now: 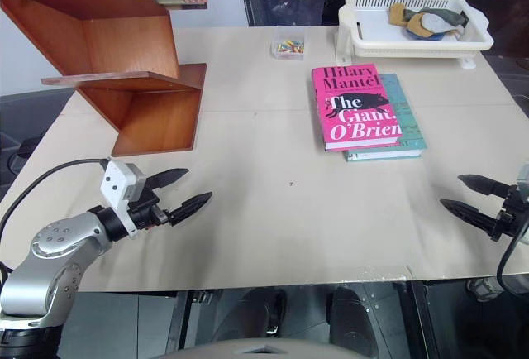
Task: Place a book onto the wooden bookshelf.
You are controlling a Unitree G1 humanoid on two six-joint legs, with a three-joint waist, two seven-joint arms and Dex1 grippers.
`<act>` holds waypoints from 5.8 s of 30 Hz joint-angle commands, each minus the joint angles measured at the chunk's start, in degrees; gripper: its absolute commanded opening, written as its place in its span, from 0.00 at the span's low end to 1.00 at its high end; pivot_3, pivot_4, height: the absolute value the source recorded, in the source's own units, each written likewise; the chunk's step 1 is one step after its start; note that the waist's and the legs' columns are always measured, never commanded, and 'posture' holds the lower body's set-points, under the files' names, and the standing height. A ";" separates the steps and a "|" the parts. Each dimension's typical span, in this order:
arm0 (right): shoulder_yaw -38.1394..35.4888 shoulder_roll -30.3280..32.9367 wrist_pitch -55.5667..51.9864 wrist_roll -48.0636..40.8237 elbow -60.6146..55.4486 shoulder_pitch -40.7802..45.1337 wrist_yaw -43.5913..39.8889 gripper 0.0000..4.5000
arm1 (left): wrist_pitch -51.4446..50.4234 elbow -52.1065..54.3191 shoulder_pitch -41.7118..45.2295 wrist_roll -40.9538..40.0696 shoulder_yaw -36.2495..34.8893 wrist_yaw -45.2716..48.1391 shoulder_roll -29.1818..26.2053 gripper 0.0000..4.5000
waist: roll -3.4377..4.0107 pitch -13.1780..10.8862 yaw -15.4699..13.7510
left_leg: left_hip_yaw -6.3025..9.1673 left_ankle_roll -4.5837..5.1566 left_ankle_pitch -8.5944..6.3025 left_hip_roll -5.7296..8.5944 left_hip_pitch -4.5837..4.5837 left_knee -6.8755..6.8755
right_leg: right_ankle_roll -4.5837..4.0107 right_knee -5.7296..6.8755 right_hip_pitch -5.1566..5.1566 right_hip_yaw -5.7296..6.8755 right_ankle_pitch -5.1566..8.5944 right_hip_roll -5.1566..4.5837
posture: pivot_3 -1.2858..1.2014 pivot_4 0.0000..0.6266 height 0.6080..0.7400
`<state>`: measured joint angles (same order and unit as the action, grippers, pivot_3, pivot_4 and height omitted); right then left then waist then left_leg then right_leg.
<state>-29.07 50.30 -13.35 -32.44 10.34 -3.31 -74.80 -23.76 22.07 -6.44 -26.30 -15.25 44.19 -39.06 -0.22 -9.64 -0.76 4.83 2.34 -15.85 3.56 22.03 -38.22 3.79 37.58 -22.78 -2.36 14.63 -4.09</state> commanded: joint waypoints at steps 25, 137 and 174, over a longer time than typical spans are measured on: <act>-1.92 0.18 -2.19 -2.16 -5.35 -3.92 -0.75 0.87 | 0.45 -1.22 5.96 1.61 2.18 -3.43 2.21 0.95 | 0.00 0.00 0.02 | 0.00 0.00 0.00 0.00 0.00 0.01 | 0.00 0.00 -0.01 0.00 0.00 0.01 | 0.52 0.24 1.00; -2.72 2.54 -8.21 -11.13 -7.92 11.56 1.96 0.87 | 47.40 -35.25 62.12 59.15 28.57 -24.47 9.05 0.06 | -0.31 -0.10 0.17 | -0.27 -0.23 0.19 0.21 0.74 -0.36 | 0.13 0.45 -0.82 -0.03 -0.04 0.28 | 0.52 0.24 1.00; 25.90 -3.97 5.28 -0.59 51.42 61.92 -17.70 0.87 | 18.05 -9.81 60.17 50.71 19.14 14.11 -18.54 0.06 | -0.22 -0.13 3.08 | -0.30 -0.22 0.19 0.14 0.98 -0.40 | 0.13 0.51 -1.15 -0.12 -0.05 0.37 | 0.52 0.24 1.00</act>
<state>-2.89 45.37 -9.60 -32.69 61.87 56.68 -88.83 -3.75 9.12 53.06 25.70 7.08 57.85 -56.77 -0.44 -9.77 2.32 4.53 2.12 -15.66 3.70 23.02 -38.63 3.92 38.10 -23.93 -2.47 14.59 -3.72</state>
